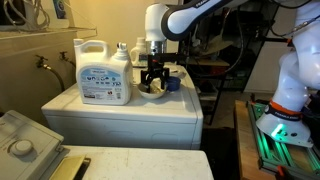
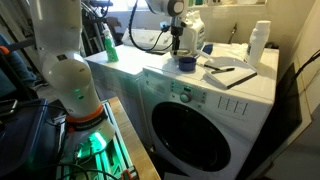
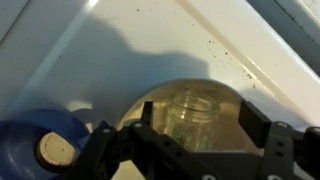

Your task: Remove the transparent spice bottle from the bowl and put it on the washing machine

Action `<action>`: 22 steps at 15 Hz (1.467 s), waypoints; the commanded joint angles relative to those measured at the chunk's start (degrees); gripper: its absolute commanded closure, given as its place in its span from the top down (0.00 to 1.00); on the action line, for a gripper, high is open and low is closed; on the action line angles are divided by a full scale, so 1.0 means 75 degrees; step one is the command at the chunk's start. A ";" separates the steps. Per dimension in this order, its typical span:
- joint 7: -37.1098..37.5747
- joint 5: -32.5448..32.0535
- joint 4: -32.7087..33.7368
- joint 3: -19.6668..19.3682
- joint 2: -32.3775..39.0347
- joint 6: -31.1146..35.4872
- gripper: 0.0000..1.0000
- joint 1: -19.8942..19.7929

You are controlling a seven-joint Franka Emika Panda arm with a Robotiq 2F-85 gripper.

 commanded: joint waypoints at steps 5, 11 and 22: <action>0.0473 0.0054 -0.0068 -0.0177 0.0119 0.0572 0.83 0.0125; 0.0820 0.0064 -0.0044 -0.0234 0.0150 0.0315 0.72 0.0101; 0.0595 0.0366 -0.0008 -0.0099 0.0020 -0.0251 0.53 0.0087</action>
